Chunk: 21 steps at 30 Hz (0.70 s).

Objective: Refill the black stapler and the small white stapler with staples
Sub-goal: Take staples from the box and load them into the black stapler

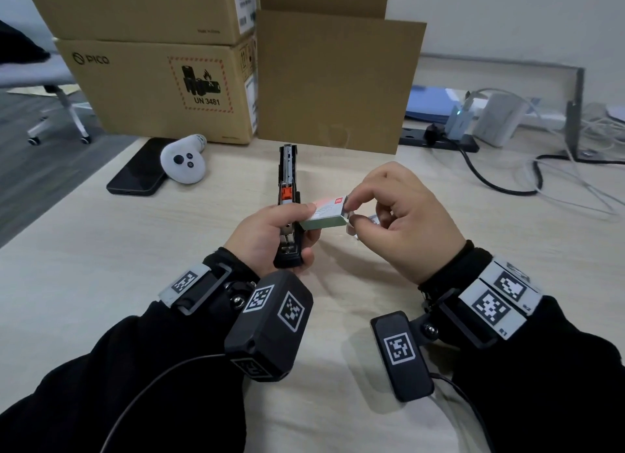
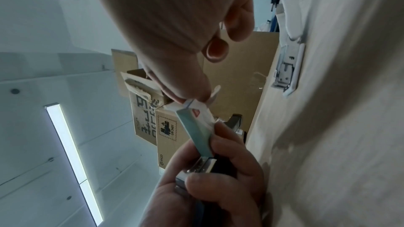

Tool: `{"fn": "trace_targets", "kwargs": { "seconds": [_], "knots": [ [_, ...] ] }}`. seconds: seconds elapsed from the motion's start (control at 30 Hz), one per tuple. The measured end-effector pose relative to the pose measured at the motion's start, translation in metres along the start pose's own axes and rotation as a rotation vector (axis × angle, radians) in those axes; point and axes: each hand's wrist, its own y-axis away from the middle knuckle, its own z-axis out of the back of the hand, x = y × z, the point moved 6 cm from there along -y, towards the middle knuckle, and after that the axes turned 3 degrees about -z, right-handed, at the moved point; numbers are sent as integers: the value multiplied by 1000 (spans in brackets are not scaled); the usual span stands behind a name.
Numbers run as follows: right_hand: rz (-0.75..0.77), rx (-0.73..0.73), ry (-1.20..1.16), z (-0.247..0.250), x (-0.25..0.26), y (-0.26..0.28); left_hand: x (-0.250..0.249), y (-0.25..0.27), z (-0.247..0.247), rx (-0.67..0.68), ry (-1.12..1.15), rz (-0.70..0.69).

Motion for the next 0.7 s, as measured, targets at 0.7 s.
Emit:
{"fn": "trace_targets", "kwargs": {
  "seconds": [0.7],
  "knots": [
    [-9,-112,-145,14,-1,4,-1,1,-1,1,-74,-42]
  ]
}}
